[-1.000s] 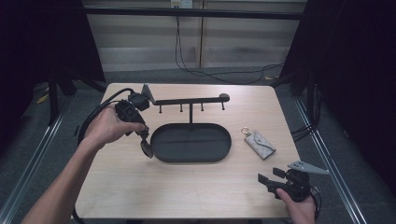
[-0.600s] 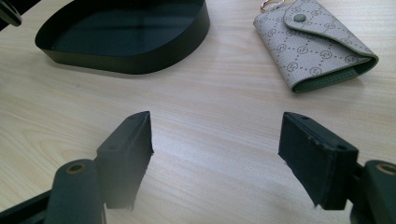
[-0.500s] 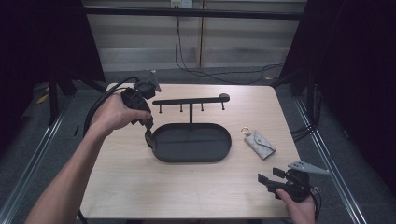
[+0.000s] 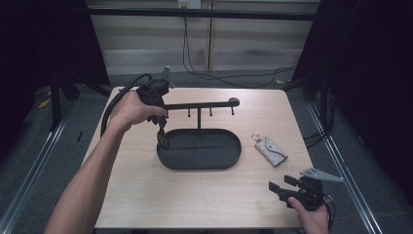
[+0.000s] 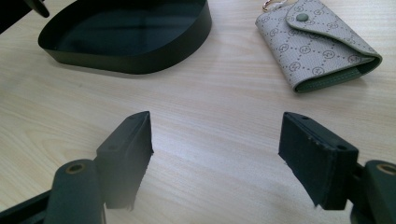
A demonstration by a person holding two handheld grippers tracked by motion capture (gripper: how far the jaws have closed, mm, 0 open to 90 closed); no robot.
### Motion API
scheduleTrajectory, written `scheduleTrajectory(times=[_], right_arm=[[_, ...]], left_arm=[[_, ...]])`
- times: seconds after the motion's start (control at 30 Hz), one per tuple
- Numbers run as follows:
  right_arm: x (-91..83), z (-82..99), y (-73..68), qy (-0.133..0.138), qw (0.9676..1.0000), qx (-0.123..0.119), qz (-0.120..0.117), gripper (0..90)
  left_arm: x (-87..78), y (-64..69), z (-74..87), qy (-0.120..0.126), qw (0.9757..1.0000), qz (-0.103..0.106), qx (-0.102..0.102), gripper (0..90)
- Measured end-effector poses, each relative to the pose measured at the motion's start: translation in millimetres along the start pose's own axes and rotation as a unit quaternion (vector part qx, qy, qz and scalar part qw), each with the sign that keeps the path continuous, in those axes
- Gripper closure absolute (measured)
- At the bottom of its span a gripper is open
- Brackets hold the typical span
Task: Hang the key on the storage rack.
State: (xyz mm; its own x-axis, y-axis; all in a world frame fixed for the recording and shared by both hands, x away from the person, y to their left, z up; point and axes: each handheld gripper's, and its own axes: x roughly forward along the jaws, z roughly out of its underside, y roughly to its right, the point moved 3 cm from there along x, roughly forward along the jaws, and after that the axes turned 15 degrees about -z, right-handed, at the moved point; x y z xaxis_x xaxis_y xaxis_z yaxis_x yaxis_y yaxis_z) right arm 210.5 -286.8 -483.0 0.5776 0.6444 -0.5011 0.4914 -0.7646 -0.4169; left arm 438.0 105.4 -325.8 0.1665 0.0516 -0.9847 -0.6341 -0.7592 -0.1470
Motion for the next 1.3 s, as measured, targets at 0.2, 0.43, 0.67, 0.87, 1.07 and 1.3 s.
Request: scheduleTrajectory(times=[0.2,0.43,0.67,0.87,1.07,1.3], right_arm=[[0.4,0.0,0.0,-0.002,1.0,-0.001,-0.002,25.9],[0.3,0.0,-0.4,-0.002,1.0,-0.001,-0.004,25.9],[0.8,0.0,-0.4,-0.002,1.0,-0.003,-0.005,25.8],[1.4,0.1,-0.8,-0.005,1.0,-0.004,-0.005,25.7],[1.7,0.0,-0.3,-0.006,1.0,-0.001,-0.004,25.3],[3.6,-0.8,0.4,-0.007,1.0,0.001,-0.003,25.3]], left_arm=[[6.5,4.0,-10.0,-0.015,0.9996,-0.004,-0.022,70.6],[11.5,6.8,-20.1,-0.03,0.9981,-0.021,-0.05,70.6],[15.3,5.8,-23.7,-0.03,0.9952,-0.021,-0.091,70.5],[15.5,5.7,-23.4,-0.023,0.9948,-0.02,-0.097,65.0],[11.4,7.1,-20.8,-0.024,0.9964,-0.019,-0.078,58.8],[10.9,4.1,-16.1,-0.013,0.9969,-0.014,-0.077,42.3]])
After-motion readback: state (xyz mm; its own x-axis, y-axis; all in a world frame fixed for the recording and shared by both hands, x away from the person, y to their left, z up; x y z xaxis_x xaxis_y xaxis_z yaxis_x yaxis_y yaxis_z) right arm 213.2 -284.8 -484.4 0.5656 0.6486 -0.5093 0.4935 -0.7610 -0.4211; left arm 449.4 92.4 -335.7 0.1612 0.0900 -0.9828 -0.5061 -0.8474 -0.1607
